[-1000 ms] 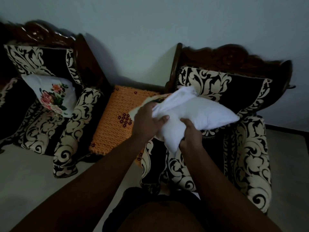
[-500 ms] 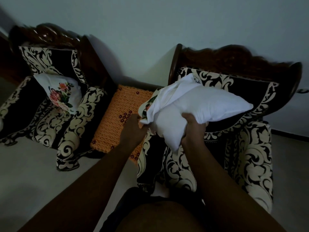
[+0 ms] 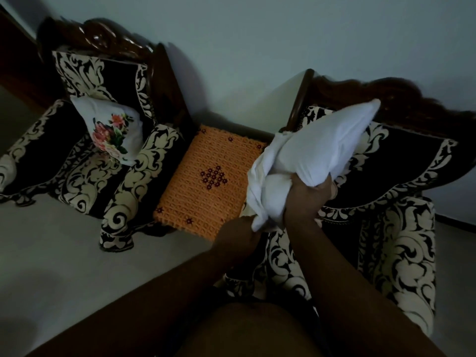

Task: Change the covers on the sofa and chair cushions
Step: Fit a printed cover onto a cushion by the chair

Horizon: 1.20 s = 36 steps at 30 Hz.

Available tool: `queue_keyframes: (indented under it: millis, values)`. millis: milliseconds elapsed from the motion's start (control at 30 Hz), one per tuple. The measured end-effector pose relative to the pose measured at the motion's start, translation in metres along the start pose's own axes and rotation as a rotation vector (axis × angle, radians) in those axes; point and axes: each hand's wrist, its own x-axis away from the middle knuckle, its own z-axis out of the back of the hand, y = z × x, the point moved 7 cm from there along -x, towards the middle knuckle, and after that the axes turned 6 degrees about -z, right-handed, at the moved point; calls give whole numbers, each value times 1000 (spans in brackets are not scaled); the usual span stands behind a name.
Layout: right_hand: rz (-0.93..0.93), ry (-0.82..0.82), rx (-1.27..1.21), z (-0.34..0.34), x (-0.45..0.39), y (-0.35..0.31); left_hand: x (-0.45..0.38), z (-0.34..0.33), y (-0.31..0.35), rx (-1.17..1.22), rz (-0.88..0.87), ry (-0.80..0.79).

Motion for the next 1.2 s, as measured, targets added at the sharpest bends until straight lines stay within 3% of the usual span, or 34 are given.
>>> queue_keyframes:
  millis: [167, 267, 333, 433, 467, 533, 700, 800, 900, 1000, 1100, 1200]
  values:
    - [131, -85, 197, -20, 10, 10, 7, 9, 10, 14, -173, -2]
    - [127, -195, 326, -30, 17, 16, 16, -4, -33, -21, -168, -312]
    - [50, -293, 396, -26, 23, 27, 20, 3, -71, 236, 44, -413]
    - [57, -411, 432, -12, 32, 34, 9, 27, -119, 857, 772, -145]
    - [72, -450, 439, -11, 35, 31, 2, 28, -130, 925, 914, -92]
    - [100, -530, 443, -11, 42, 29, -19, 29, -133, 974, 1001, -109]
    - [43, -599, 575, 7, 44, 42, -49, 19, -132, 1053, 1056, 102]
    - [54, -664, 671, 9, 38, 51, -58, 11, -116, 986, 991, 87]
    - [-21, -575, 715, 8, 26, 52, -55, 2, -94, 1034, 1011, 100]
    - [-97, -484, 572, -4, 10, 42, -59, -1, -75, 1095, 946, 99]
    - [-22, -435, 563, -16, 5, 29, -72, 14, -76, 946, 846, 86]
    - [138, -513, 715, -24, 17, 27, -86, 40, -100, 782, 850, 166]
